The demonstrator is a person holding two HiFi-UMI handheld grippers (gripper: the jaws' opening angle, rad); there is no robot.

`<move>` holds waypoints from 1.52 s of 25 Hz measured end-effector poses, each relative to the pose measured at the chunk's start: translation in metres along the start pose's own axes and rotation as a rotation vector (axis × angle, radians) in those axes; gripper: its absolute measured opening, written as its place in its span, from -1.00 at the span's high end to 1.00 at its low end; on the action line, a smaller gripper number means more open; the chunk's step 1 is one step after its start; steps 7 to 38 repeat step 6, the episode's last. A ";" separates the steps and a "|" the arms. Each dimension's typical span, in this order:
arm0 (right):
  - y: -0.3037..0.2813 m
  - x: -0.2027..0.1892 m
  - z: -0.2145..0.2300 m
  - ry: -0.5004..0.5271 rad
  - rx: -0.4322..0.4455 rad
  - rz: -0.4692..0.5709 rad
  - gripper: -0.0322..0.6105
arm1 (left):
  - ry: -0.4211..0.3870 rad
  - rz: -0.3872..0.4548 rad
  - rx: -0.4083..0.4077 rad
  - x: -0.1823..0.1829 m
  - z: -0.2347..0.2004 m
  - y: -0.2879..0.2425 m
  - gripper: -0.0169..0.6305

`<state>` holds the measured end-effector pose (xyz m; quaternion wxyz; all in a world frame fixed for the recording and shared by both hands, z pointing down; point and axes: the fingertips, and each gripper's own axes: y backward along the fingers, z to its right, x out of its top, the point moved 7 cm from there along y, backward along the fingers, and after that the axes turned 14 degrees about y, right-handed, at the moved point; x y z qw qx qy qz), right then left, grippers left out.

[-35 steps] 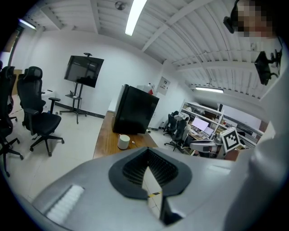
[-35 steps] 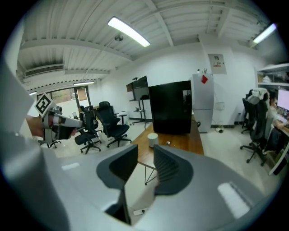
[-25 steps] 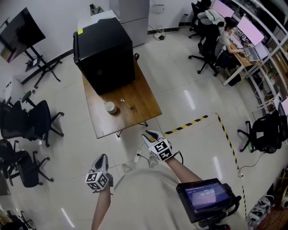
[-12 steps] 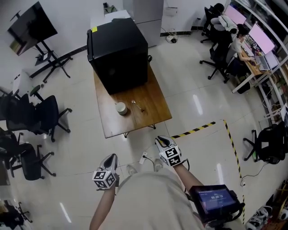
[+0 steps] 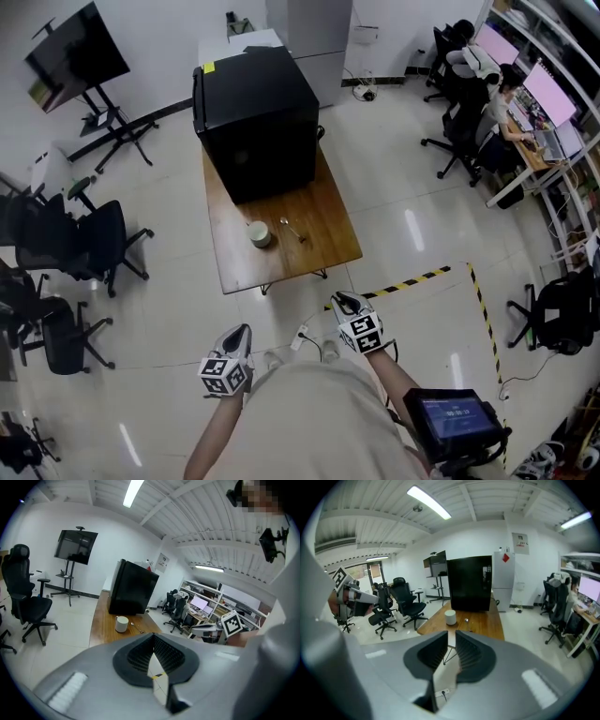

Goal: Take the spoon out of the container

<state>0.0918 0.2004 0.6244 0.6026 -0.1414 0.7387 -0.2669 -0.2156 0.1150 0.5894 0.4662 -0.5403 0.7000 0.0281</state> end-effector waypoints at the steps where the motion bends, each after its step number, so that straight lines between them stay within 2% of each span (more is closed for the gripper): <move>1: -0.001 0.003 0.001 0.004 -0.003 0.005 0.75 | -0.001 0.005 -0.002 0.002 -0.001 0.000 0.96; 38: -0.004 0.011 0.001 0.005 -0.011 0.014 0.76 | 0.012 0.007 0.006 0.001 -0.006 0.004 0.96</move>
